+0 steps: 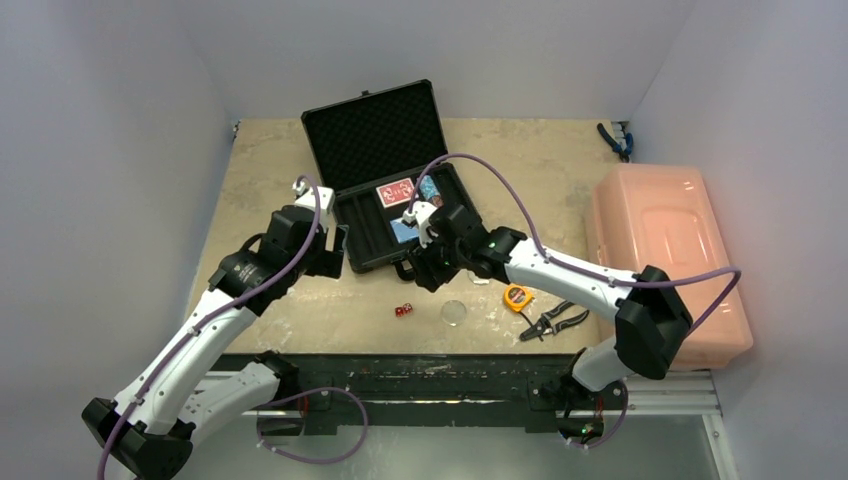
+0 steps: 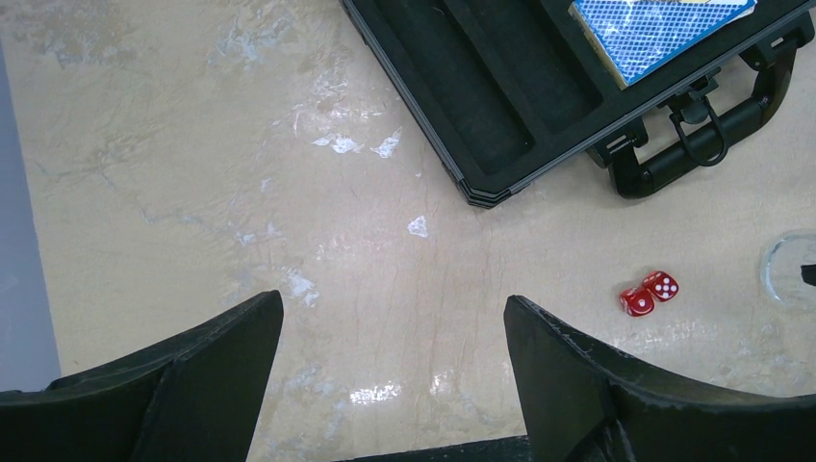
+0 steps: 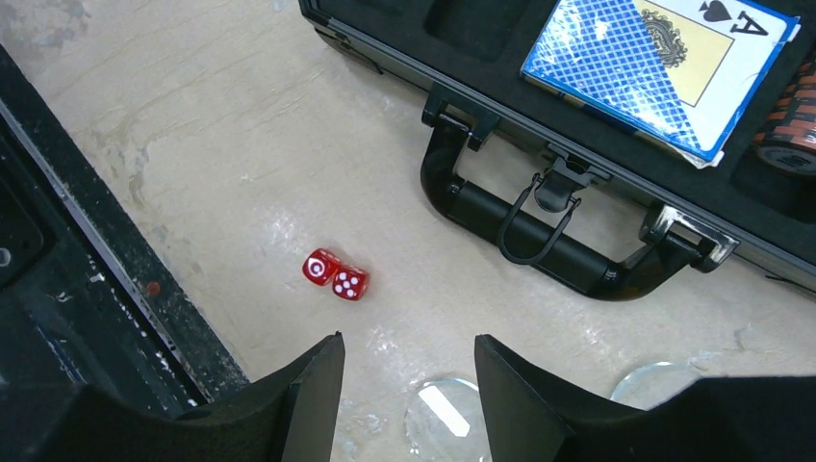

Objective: Pack up texas hold em set

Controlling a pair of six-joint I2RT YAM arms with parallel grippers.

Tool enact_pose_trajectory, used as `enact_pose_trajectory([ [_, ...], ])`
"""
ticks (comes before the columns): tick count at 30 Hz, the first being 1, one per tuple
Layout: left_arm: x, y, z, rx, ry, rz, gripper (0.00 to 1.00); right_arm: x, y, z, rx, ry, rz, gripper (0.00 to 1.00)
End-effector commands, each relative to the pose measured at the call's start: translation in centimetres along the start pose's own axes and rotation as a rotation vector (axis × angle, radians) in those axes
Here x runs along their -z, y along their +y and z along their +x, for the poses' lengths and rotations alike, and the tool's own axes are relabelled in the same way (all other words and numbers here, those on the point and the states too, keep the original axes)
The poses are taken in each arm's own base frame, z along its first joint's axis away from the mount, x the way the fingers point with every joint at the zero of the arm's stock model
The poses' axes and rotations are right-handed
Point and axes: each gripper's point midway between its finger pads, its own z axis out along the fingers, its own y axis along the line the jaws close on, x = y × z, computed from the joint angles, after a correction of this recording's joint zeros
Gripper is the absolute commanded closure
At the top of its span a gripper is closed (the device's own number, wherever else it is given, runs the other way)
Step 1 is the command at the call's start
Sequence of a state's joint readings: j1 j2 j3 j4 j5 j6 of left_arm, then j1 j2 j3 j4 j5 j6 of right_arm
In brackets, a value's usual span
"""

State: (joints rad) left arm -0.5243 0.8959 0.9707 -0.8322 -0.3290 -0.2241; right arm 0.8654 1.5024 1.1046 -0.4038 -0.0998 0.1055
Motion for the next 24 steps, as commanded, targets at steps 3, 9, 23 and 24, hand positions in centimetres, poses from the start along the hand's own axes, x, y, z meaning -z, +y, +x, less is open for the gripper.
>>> enact_pose_trajectory([
  [3,0.8,0.4,-1.6,0.016,-0.056,-0.010,0.15,-1.0,1.0,0.6,0.035,0.006,-0.025,0.43],
  [9,0.9,0.5,-1.6,0.017,-0.057,-0.013,0.15,-2.4,2.6,2.5,0.049,0.055,-0.049,0.42],
  [23,1.1,0.5,-1.6,0.018,-0.063,-0.012,0.15,-5.4,3.8,5.7,0.010,0.119,-0.020,0.44],
  [24,1.1,0.5,-1.7,0.019,-0.064,-0.012,0.15,-5.6,3.7,5.8,0.004,0.121,-0.015,0.44],
])
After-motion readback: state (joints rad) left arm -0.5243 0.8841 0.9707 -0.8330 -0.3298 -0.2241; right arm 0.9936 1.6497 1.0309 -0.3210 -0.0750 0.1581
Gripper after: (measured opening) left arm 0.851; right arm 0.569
